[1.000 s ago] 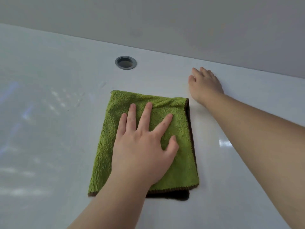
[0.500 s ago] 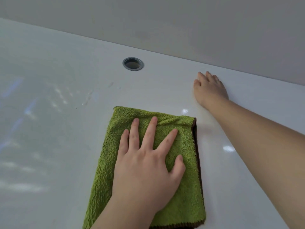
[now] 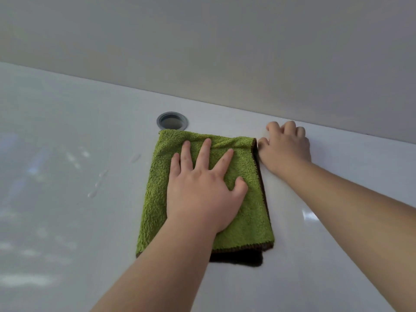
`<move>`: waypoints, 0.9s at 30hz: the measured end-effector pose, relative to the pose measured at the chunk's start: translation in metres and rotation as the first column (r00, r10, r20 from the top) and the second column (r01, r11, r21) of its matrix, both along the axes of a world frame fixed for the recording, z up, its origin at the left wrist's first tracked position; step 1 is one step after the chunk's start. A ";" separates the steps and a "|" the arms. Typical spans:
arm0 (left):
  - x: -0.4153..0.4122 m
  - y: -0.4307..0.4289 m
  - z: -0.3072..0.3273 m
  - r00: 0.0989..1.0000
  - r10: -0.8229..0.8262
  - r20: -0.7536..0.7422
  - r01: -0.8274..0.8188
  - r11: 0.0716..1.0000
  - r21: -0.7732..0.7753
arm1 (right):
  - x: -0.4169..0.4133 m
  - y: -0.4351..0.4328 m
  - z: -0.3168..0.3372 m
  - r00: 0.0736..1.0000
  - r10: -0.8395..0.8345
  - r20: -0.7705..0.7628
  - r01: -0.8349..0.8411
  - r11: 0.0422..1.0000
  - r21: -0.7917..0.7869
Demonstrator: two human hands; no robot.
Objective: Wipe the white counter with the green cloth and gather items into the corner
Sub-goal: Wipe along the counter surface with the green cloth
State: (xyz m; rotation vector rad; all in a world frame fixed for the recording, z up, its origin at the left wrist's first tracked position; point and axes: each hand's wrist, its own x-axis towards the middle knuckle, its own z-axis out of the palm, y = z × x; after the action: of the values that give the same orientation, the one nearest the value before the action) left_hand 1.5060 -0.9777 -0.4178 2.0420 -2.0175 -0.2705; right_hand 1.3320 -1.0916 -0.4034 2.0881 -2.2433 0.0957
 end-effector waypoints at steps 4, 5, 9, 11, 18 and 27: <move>0.004 -0.052 -0.002 0.999 -0.005 0.034 0.005 1.000 0.011 | -0.005 -0.017 -0.003 1.000 0.002 0.030 0.000 0.999 -0.049; 0.006 -0.063 -0.002 0.999 -0.007 0.040 0.007 1.000 0.012 | -0.007 -0.023 -0.003 0.999 0.016 0.047 -0.013 0.998 -0.061; 0.009 -0.099 -0.002 0.998 -0.016 0.053 0.015 1.000 0.019 | -0.009 -0.035 -0.010 0.990 0.075 0.116 -0.065 0.994 -0.089; 0.009 -0.114 -0.002 0.998 -0.026 0.065 0.024 0.999 0.030 | -0.009 -0.034 -0.015 0.989 0.084 0.123 -0.069 0.990 -0.127; 0.009 -0.143 -0.002 0.994 -0.036 0.101 0.033 0.999 0.024 | -0.007 -0.035 -0.018 0.995 0.089 0.044 -0.079 0.979 -0.188; 0.011 -0.134 0.000 0.991 -0.069 0.117 0.068 0.998 0.015 | -0.003 -0.033 -0.013 0.996 0.067 0.057 -0.058 0.988 -0.141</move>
State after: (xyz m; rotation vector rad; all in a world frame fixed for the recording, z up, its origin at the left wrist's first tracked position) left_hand 1.5166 -1.1119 -0.4177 2.0422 -2.1626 -0.1790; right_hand 1.3289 -1.1246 -0.4168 2.1094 -2.1359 0.3151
